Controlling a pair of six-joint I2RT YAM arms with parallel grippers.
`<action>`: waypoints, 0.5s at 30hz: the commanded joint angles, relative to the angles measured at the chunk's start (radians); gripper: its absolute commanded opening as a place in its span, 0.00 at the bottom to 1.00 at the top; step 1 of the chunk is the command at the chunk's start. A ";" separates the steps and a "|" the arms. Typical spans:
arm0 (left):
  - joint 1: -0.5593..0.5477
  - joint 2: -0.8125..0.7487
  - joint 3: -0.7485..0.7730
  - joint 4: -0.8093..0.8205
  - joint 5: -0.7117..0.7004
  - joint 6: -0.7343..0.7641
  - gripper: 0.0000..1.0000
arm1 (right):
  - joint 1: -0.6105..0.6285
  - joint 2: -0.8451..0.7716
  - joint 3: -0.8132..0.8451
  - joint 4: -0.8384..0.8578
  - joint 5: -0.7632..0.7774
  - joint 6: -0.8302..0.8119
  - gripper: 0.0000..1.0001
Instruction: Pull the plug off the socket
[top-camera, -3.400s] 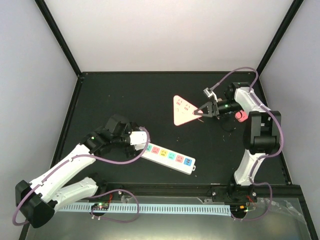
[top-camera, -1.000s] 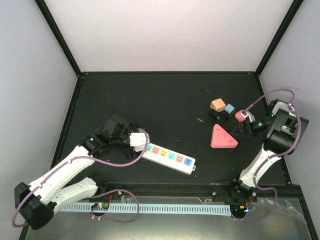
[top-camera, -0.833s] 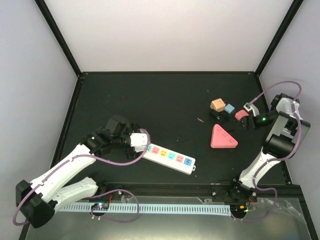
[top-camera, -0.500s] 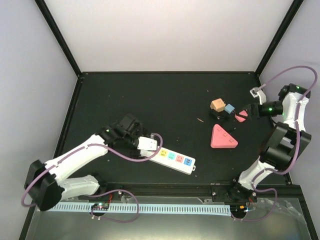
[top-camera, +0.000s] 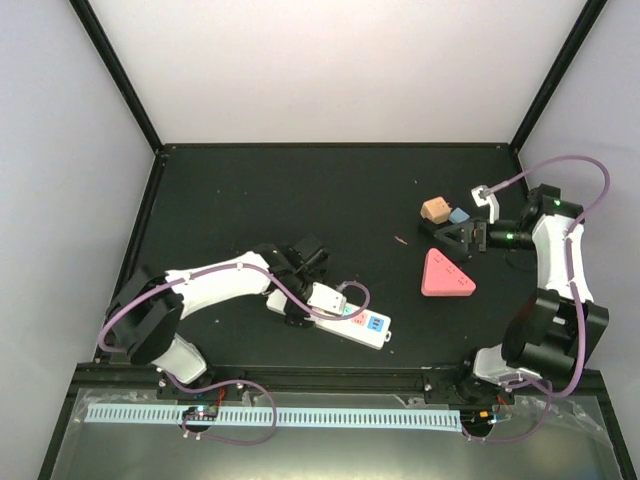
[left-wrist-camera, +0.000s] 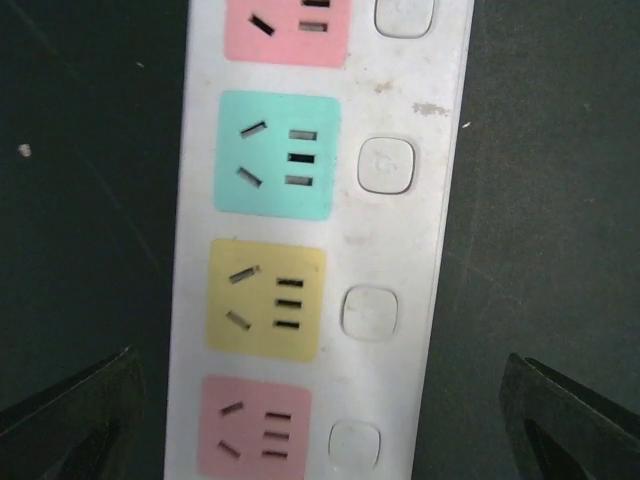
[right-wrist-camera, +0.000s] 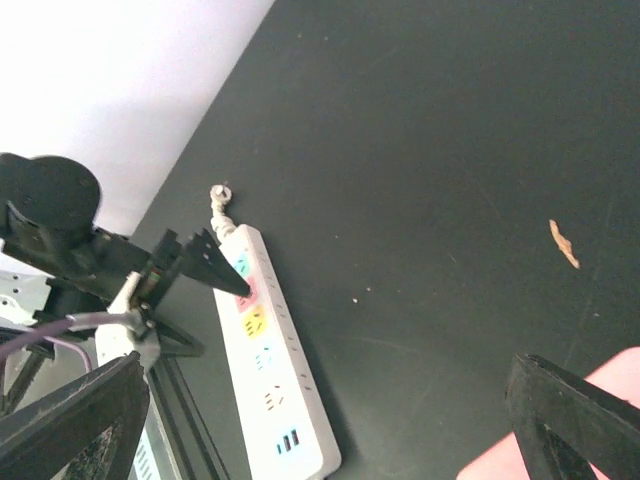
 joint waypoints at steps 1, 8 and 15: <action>-0.047 0.066 0.040 0.023 -0.085 -0.004 0.99 | 0.010 -0.062 -0.061 0.153 -0.111 0.118 1.00; -0.098 0.149 0.046 0.058 -0.215 -0.021 0.99 | 0.011 -0.097 -0.103 0.186 -0.093 0.137 1.00; -0.108 0.183 0.057 0.081 -0.254 -0.042 0.98 | 0.011 -0.094 -0.108 0.171 -0.111 0.118 1.00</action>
